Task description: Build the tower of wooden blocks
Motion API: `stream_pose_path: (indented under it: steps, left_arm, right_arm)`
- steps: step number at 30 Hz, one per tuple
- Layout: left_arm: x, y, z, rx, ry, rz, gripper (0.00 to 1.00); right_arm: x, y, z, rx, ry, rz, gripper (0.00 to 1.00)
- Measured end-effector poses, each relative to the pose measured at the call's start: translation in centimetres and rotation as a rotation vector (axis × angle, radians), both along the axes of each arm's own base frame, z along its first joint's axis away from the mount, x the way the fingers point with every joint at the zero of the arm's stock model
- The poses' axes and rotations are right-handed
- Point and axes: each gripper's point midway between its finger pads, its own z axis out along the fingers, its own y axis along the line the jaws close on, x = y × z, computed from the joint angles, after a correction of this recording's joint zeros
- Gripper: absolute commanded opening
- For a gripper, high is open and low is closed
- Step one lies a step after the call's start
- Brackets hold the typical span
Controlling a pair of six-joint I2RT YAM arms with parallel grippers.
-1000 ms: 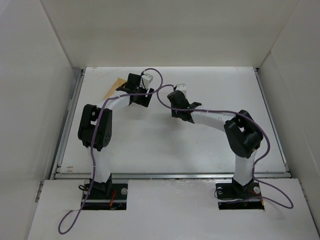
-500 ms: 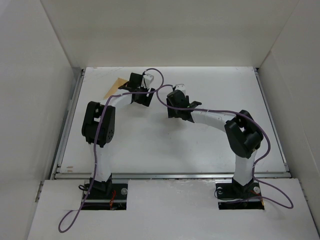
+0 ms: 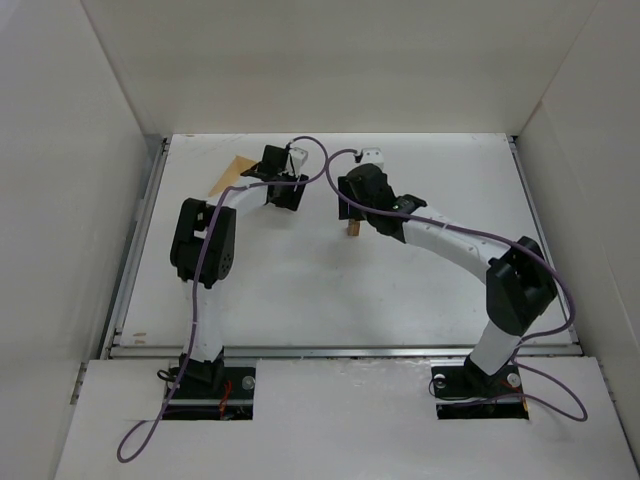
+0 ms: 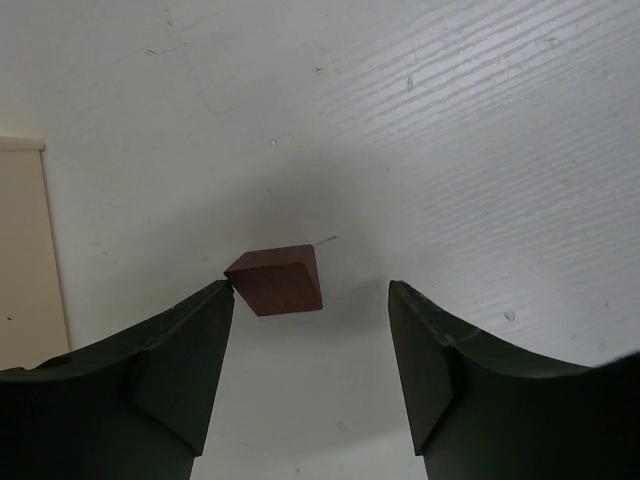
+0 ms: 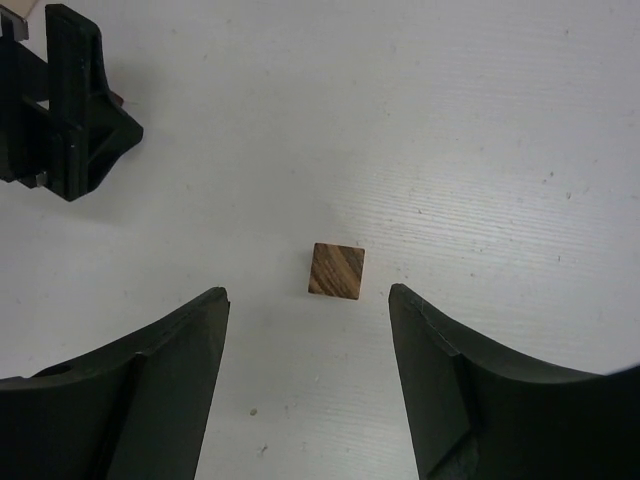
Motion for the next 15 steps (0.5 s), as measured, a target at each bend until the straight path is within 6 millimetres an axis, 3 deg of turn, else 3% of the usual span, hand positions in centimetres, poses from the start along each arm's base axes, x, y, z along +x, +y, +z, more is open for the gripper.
stream_pose_path:
  steps: [5, 10, 15]
  left_arm:
    - [0.5, 0.3, -0.2, 0.001, -0.001, 0.014, 0.43]
    - [0.8, 0.4, 0.1, 0.000, -0.009, 0.020, 0.39]
    - [0.9, 0.5, 0.1, -0.002, -0.010, 0.023, 0.27]
  right_arm:
    - [-0.1, -0.1, 0.5, 0.006, -0.005, 0.002, 0.71]
    - [-0.2, -0.1, 0.8, 0.011, -0.010, 0.003, 0.71]
    - [-0.3, -0.2, 1.5, 0.019, -0.020, 0.003, 0.71]
